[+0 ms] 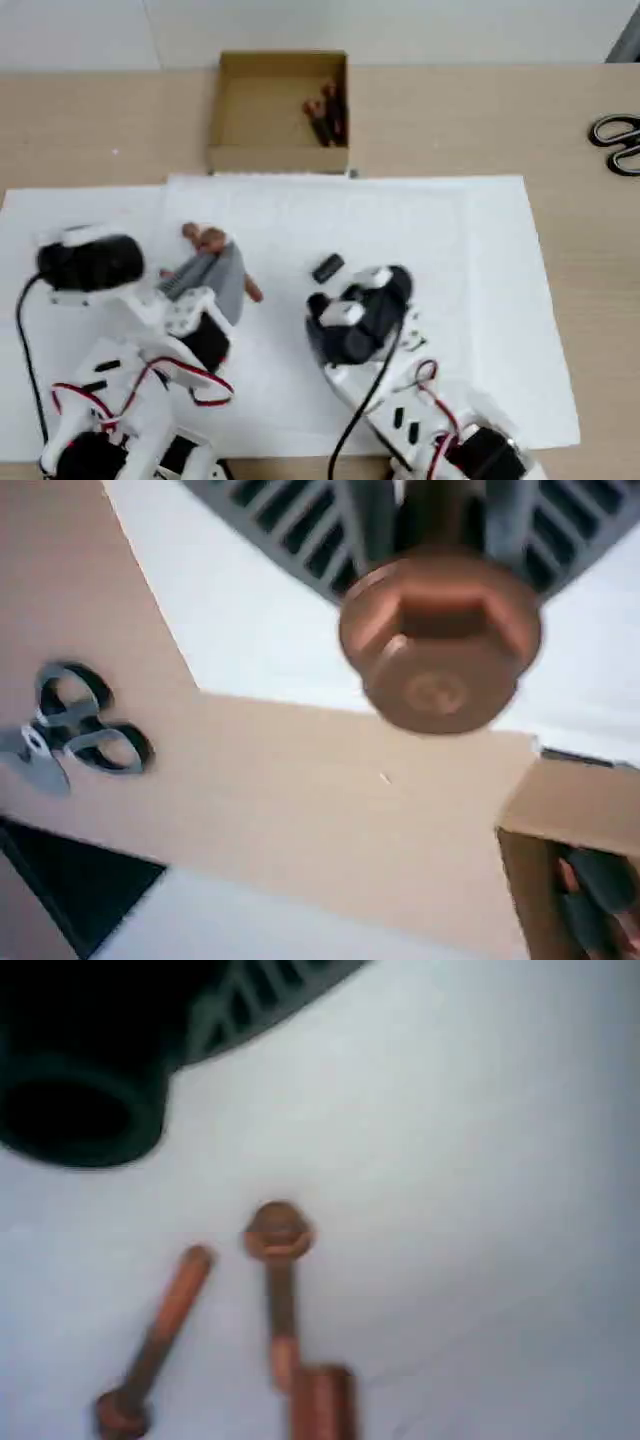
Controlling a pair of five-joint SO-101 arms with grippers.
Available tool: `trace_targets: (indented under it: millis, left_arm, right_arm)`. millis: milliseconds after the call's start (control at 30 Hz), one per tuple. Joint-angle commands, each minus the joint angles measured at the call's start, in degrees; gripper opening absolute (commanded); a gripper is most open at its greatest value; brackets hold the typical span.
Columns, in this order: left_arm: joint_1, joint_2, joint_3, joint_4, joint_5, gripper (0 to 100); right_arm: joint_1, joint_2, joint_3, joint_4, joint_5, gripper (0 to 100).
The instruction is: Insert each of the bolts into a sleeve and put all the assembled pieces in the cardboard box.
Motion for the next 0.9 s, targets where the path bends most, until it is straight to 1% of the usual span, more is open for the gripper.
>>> trace_targets:
  millis: [0,167,400,533,633,733,867]
  left_arm:
    - [4.22,-2.29,1.36,-3.25,0.35,1]
    - [7.03,-3.34,3.91,-5.1,0.35,1]
    - [8.88,-3.34,4.7,-4.92,0.35,1]
    - [8.88,-3.08,4.79,-4.84,0.35,1]
    - [8.97,-2.99,4.88,-4.75,0.35,1]
    - [9.58,-2.99,4.79,-2.46,0.35,1]
    - [13.45,-3.34,4.35,2.46,0.35,1]
  right_arm:
    - [-3.21,-0.31,0.7,-1.8,0.7,0.2]
    - [-6.2,-0.31,2.29,-4.35,0.79,0.2]
    - [-6.73,-0.31,2.46,-4.53,0.97,0.2]
    - [-6.73,-0.31,2.2,-4.62,5.1,0.2]
    - [-6.64,-0.31,2.11,-4.62,5.8,0.2]
    - [-6.46,-0.31,1.58,-4.62,5.8,0.2]
    - [-6.37,-0.31,1.23,-4.7,5.8,0.2]
